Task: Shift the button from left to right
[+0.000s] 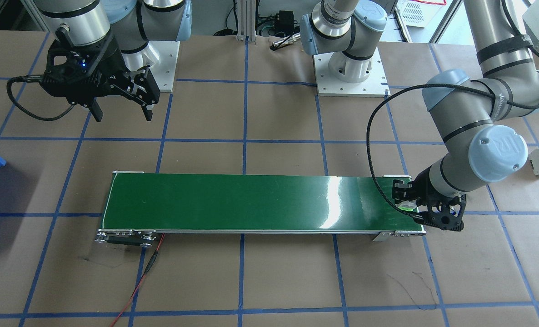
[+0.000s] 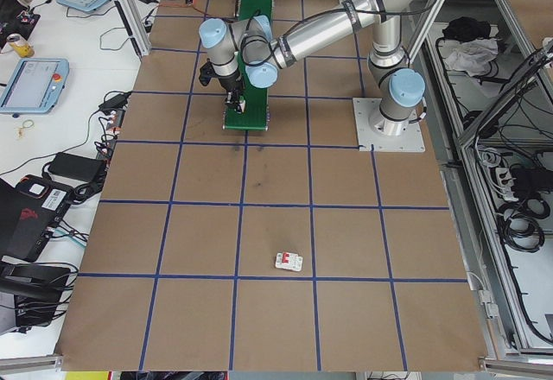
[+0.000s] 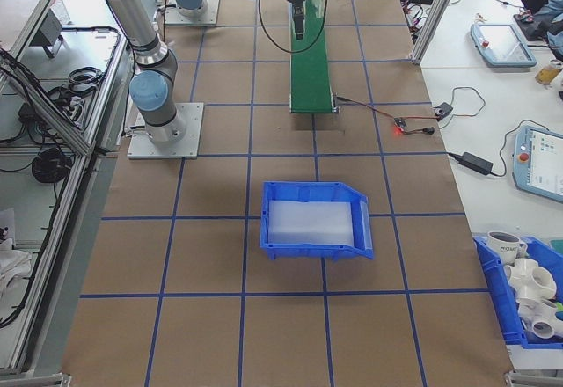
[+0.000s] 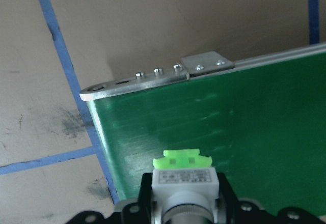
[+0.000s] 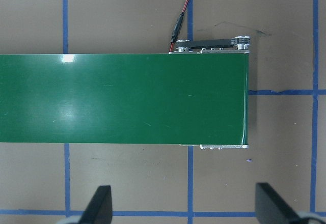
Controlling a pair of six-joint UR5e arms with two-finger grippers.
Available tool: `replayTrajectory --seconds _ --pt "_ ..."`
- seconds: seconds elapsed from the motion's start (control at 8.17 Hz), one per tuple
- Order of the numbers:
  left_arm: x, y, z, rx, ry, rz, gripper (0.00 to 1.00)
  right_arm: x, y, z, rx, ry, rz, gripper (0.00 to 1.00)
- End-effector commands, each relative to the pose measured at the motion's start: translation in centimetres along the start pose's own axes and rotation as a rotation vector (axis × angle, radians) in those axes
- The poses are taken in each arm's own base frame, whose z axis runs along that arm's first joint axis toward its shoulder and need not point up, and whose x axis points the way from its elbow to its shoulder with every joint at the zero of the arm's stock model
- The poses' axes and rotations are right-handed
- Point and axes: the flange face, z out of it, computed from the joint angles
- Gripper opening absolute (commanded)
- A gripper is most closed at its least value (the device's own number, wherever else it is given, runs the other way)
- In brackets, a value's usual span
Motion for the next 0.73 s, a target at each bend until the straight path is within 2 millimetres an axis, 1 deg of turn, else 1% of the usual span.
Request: replayTrajectory --seconds 0.0,0.24,0.37,0.49,0.61 --pt "-0.2 -0.3 1.3 -0.023 0.009 -0.013 0.04 0.0 0.2 -0.1 -0.006 0.006 -0.001 1.00" --pt "-0.1 -0.2 1.8 -0.030 0.012 -0.008 0.39 0.0 0.2 -0.1 -0.004 0.004 0.000 1.00" --pt "-0.1 -0.2 1.7 -0.026 0.014 -0.011 0.93 0.0 0.1 0.0 -0.006 0.004 0.000 1.00" --pt "0.2 0.0 0.4 -0.008 0.006 -0.009 1.00 0.0 0.2 -0.1 -0.004 0.004 0.000 1.00" --pt "0.6 0.1 -0.4 0.009 0.004 -0.004 1.00 0.0 0.1 0.0 -0.006 0.004 0.000 1.00"
